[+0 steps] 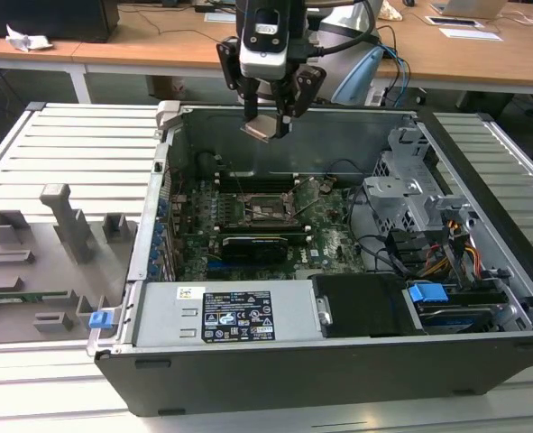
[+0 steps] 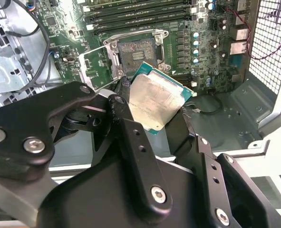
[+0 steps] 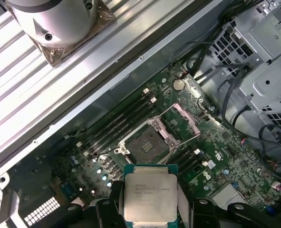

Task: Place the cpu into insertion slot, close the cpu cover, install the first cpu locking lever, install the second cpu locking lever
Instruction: 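Place the cpu into insertion slot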

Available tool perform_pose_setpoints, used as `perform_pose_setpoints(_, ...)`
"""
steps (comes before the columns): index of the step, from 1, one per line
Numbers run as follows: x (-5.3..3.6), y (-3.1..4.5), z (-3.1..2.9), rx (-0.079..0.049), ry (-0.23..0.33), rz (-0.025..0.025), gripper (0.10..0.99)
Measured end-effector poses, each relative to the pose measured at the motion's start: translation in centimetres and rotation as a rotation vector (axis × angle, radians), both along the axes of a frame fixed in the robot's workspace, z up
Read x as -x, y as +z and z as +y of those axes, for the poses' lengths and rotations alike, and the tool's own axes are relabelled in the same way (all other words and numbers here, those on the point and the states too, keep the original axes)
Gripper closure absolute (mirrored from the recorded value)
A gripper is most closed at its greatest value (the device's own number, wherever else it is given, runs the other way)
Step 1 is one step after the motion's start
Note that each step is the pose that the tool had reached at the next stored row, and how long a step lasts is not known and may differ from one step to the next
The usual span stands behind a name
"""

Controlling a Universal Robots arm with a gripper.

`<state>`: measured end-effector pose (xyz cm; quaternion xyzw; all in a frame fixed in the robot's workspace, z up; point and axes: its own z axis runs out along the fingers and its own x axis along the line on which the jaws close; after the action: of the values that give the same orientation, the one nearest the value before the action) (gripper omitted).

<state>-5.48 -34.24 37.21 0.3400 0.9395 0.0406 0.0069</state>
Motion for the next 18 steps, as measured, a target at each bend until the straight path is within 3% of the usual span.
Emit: perform_pose_setpoints(18,0.00,-0.17,0.00,0.002,-0.113,-0.0001,0.545)
